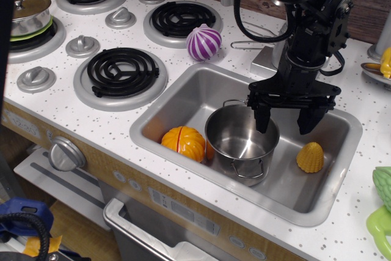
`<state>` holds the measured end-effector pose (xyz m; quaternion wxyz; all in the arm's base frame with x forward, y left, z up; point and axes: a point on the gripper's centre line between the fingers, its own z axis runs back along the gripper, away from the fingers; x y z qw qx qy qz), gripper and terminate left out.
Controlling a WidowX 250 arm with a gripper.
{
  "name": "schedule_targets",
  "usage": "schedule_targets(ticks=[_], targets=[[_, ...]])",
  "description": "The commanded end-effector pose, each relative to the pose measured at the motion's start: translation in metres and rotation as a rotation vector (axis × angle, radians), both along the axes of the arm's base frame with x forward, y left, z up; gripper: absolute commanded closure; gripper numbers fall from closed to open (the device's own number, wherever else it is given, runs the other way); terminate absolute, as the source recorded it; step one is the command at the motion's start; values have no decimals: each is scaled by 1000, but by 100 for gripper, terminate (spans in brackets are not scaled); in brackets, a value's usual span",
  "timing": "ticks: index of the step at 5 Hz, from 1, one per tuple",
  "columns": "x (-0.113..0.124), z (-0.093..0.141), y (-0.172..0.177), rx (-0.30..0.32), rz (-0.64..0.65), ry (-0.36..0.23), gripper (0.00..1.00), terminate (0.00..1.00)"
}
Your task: Pick up pot from sink
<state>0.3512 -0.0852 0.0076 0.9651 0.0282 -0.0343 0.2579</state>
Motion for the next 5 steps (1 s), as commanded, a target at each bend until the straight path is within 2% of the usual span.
schedule_targets(ticks=[1,2,4,5], targets=[[0,0,0,0,0,0,0,0],[-2,-7,-1,10,-25,9,0,0],[-3,-20,-2,1,-22,-29,0,0],[-4,-23,-2,-89,8,-27,100,0]])
